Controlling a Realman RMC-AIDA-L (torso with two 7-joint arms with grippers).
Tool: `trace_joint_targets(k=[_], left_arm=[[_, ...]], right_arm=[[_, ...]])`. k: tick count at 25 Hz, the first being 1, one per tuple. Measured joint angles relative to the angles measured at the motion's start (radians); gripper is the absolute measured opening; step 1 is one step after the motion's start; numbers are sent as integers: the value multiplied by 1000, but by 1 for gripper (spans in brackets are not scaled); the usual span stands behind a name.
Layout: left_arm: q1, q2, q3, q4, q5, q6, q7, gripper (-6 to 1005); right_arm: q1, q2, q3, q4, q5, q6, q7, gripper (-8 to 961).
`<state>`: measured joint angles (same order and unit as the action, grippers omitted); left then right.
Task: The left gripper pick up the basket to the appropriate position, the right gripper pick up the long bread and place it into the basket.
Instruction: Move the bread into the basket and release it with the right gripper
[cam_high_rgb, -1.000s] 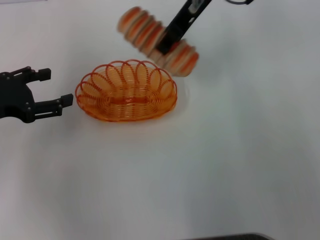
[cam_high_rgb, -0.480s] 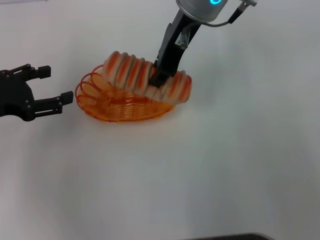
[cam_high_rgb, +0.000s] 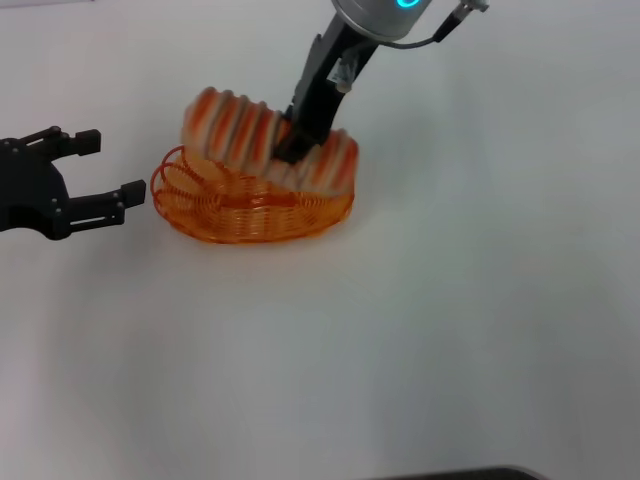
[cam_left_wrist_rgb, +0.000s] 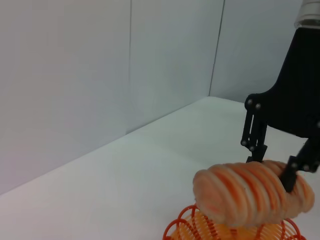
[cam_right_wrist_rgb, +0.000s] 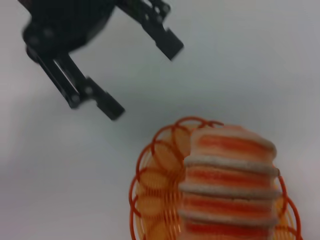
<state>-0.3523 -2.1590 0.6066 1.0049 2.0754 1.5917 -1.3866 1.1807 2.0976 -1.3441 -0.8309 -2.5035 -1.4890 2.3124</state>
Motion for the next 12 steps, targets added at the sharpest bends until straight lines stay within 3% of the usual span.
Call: trace_joint_targets(k=[6, 9, 12], left_arm=[[-5, 1, 1, -12, 0, -6, 1, 860], [-7, 1, 1, -12, 0, -6, 1, 860], [-8, 1, 1, -18, 0, -6, 2, 860]], right_arm=[[-2, 0, -1, 1, 30, 22, -12, 314], [-6, -1, -1, 1, 30, 25, -12, 558], [-18, -2, 1, -1, 33, 35, -14, 708]])
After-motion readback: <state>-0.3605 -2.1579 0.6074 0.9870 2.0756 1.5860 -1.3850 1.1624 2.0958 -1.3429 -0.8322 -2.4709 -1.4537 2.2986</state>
